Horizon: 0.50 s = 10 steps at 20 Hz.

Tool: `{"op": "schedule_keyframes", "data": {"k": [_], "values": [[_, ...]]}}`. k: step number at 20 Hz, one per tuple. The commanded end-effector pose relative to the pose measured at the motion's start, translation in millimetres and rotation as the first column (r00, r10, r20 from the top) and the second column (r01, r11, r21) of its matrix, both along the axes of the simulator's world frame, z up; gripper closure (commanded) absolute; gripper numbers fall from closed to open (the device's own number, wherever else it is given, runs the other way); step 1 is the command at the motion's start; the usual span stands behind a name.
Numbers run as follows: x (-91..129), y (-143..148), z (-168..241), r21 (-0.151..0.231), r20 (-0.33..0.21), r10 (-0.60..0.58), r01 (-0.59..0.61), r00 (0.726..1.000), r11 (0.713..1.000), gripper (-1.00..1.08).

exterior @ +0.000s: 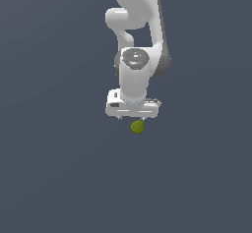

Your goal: Pick up the object and move it to a goal position.

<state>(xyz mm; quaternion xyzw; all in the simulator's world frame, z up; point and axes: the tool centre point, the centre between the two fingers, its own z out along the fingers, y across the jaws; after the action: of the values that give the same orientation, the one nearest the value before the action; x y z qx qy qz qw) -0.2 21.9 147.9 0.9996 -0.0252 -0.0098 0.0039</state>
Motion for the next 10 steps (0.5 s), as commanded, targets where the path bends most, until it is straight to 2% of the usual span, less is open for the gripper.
{"op": "schedule_keyframes", "data": {"k": [1, 6, 10], "values": [[-1.3, 2.8, -3.1, 0.000, 0.001, -0.041, 0.041, 0.999, 0.999, -0.92], [-4.7, 9.7, -11.0, 0.001, 0.004, -0.148, 0.148, 0.989, 0.989, -0.92], [-8.0, 15.8, -18.2, 0.002, 0.006, -0.246, 0.246, 0.969, 0.969, -0.92]]}}
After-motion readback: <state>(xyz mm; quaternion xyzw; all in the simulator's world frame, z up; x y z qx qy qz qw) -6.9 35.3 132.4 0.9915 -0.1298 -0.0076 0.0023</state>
